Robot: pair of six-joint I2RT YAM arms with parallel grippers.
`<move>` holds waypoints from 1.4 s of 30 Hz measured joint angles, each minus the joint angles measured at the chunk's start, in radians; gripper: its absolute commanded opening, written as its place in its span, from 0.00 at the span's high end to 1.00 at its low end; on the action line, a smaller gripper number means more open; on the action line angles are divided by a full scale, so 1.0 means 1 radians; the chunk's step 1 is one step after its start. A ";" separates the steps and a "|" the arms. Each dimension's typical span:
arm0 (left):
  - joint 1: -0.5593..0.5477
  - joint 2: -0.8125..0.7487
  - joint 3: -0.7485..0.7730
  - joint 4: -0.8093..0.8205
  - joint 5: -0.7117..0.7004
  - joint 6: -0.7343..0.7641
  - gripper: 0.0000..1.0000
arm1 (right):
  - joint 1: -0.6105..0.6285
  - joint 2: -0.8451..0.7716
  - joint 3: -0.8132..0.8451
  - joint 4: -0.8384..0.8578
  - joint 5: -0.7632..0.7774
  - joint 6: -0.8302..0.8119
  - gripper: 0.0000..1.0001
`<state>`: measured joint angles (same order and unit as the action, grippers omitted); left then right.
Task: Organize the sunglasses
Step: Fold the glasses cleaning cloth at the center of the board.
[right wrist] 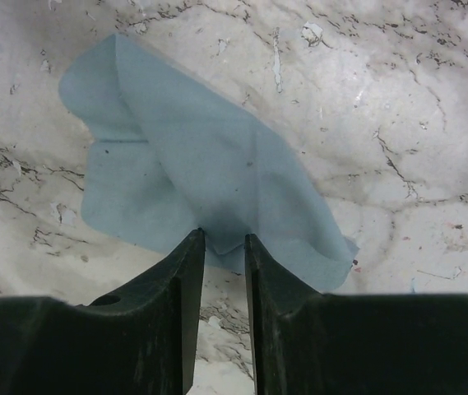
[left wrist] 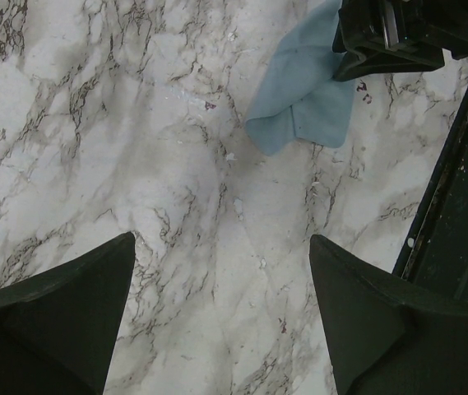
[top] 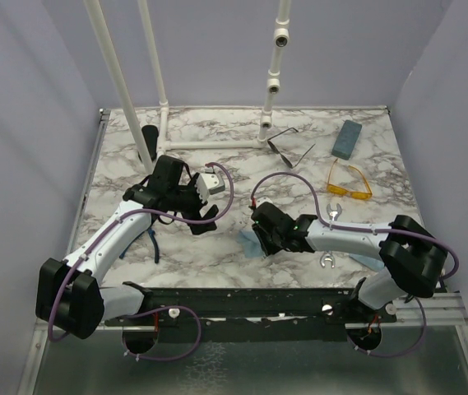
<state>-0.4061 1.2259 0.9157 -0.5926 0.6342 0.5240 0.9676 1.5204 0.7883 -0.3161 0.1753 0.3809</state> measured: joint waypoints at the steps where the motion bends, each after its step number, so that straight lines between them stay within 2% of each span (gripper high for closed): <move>1: 0.000 0.000 0.000 0.000 0.000 0.000 0.13 | 0.000 0.000 0.000 0.000 0.006 0.000 0.71; 13: 0.000 0.000 0.000 0.000 0.000 0.000 0.13 | 0.000 0.019 0.029 -0.009 0.075 -0.019 0.81; 19: 0.000 0.000 0.000 0.000 0.000 0.000 0.13 | 0.000 0.019 0.029 -0.006 0.070 -0.040 0.99; 27: 0.000 0.000 0.000 0.000 0.000 0.000 0.16 | 0.000 0.009 0.055 -0.031 0.037 -0.058 1.00; 35: 0.000 0.003 0.000 0.000 0.006 0.022 0.18 | 0.000 -0.140 0.188 -0.060 -0.077 -0.124 0.99; 42: 0.000 0.005 0.000 0.001 0.121 0.096 0.17 | 0.000 -0.215 0.278 -0.093 -0.183 -0.173 1.00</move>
<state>-0.4061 1.2304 0.9154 -0.5919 0.7547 0.6201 0.9676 1.3056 1.0660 -0.4091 -0.0078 0.2077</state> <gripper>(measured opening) 0.832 0.005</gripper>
